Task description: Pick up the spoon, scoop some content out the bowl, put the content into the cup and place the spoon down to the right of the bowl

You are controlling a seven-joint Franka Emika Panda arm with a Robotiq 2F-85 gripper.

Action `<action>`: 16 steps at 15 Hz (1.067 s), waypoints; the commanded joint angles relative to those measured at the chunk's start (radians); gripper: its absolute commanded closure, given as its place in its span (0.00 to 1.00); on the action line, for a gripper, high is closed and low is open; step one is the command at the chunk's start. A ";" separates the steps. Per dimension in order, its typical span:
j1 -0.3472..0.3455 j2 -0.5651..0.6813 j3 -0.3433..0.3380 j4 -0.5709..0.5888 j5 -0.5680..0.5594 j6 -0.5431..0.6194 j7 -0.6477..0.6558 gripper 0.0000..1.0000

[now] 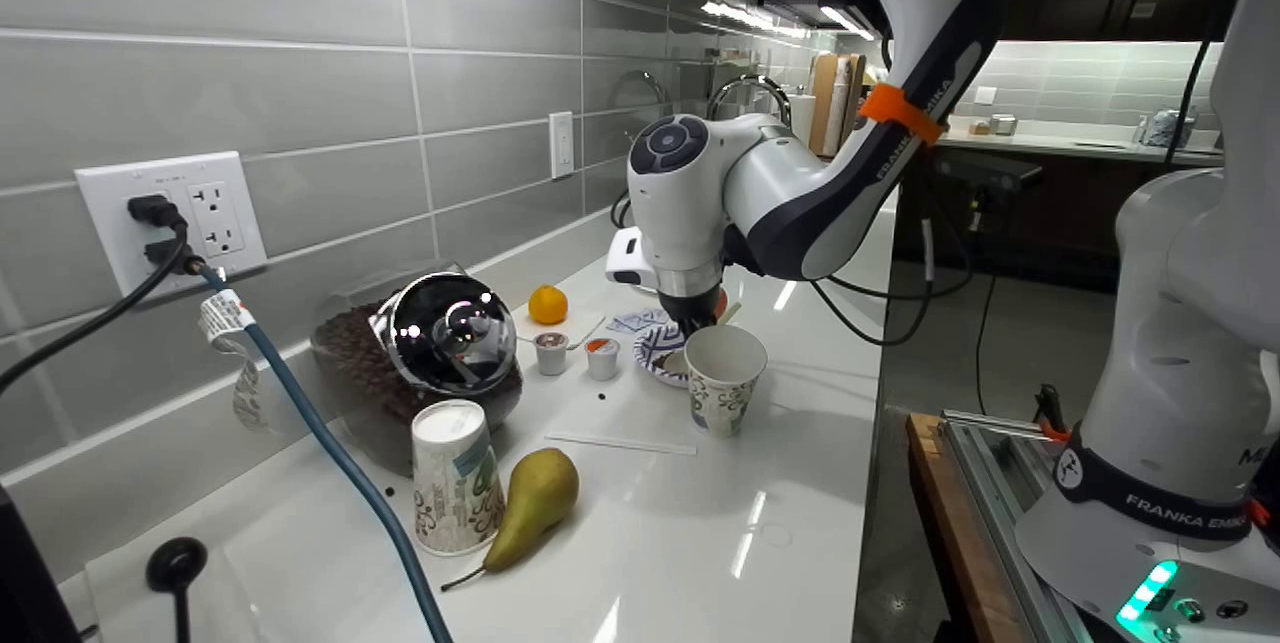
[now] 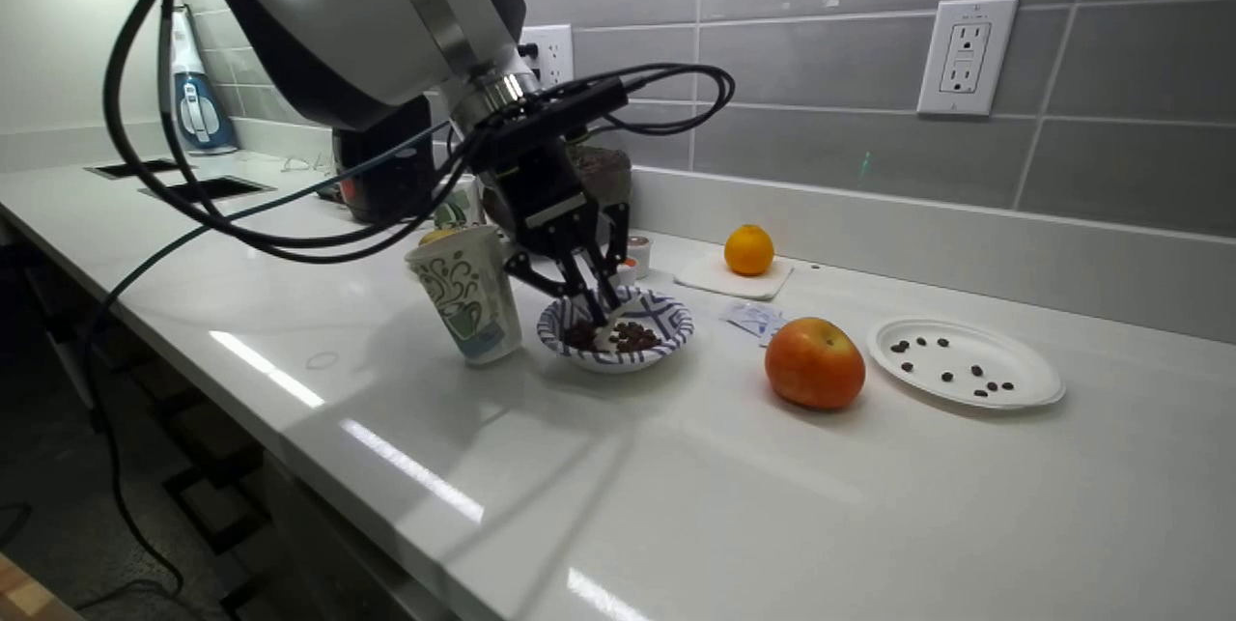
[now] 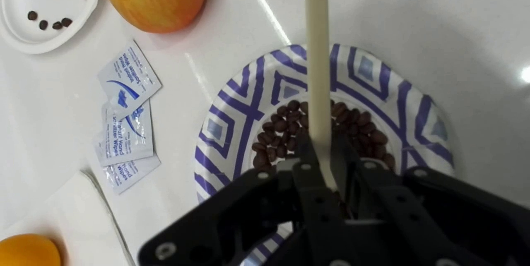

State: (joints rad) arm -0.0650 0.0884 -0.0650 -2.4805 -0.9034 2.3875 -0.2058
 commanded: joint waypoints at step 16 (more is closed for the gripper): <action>-0.066 0.036 -0.033 -0.015 0.229 0.140 -0.229 0.96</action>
State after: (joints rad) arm -0.1163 0.1095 -0.0915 -2.4841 -0.7247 2.4991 -0.3818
